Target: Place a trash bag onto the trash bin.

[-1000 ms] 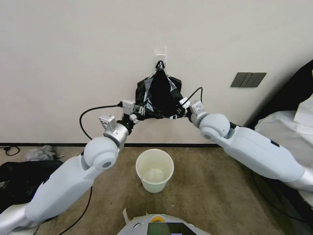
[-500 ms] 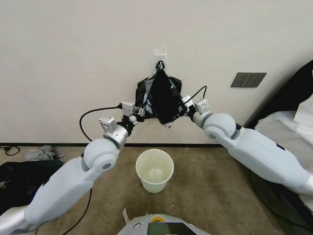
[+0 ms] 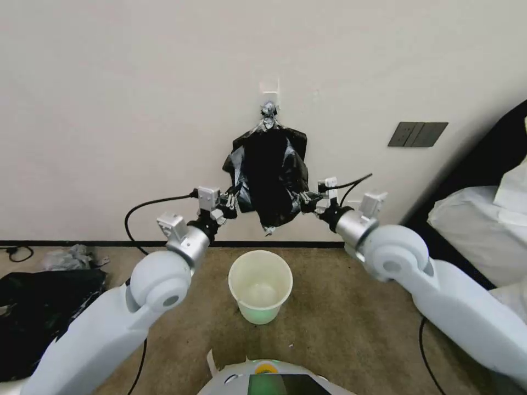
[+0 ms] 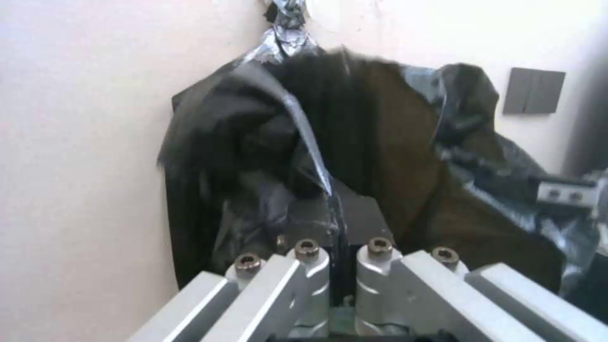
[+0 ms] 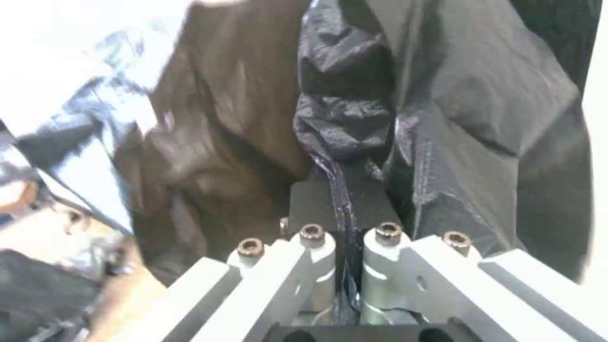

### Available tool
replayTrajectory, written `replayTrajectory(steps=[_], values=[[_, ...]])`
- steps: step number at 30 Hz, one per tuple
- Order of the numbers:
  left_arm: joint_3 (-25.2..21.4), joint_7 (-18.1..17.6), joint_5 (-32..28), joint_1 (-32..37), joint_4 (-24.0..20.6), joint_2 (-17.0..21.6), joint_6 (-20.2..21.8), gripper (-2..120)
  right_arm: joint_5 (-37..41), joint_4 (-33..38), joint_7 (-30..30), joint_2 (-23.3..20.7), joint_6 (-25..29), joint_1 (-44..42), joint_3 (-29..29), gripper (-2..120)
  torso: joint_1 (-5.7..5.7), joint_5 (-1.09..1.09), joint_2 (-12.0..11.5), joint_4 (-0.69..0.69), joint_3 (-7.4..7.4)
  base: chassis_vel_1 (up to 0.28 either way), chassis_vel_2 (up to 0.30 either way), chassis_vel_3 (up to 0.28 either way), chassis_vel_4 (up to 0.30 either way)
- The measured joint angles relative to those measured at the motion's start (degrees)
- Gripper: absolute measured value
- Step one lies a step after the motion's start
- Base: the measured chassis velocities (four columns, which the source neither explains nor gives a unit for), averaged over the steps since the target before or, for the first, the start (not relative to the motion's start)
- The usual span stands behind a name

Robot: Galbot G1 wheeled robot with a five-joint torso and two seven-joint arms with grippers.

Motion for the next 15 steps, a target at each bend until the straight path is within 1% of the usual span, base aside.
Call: replayTrajectory(steps=[2, 7, 9, 11, 15], values=[[-0.66, 0.06, 0.62, 1.86, -0.94, 0.03, -0.11, 0, 0.70, 1.86, 0.38, 1.08, 0.46, -2.59, 2.77, 0, 0.00, 0.01, 0.00, -0.02, 0.00, 0.000, 0.000, 0.000, 0.000], [-0.94, 0.55, 2.04, 3.99, -1.41, -0.01, -0.37, 0, 0.84, 3.48, 0.75, 2.27, 0.75, -5.56, 5.07, 0, 0.00, 0.00, 0.00, -0.01, 0.00, 0.000, 0.000, 0.000, 0.000], [-0.91, 1.22, 3.71, 5.56, -1.36, -0.27, -0.97, 0, 0.57, 4.24, 0.99, 3.59, 0.92, -8.06, 6.40, 0, 0.00, 0.01, 0.00, -0.01, 0.00, 0.000, 0.000, 0.000, 0.000], [-0.86, 1.35, 4.07, 6.05, -1.22, -0.46, -1.10, 0, 0.22, 4.45, 1.01, 4.11, 1.01, -8.95, 6.69, 0, 0.00, 0.01, 0.00, -0.01, 0.00, 0.000, 0.000, 0.000, 0.000], [-0.38, 1.74, 5.76, 8.39, -0.34, -1.75, -1.45, 0, -3.53, 5.90, 0.74, 7.75, 1.15, -16.25, 7.64, 0, 0.00, 0.01, 0.00, -0.03, 0.00, 0.000, 0.000, 0.000, 0.000]])
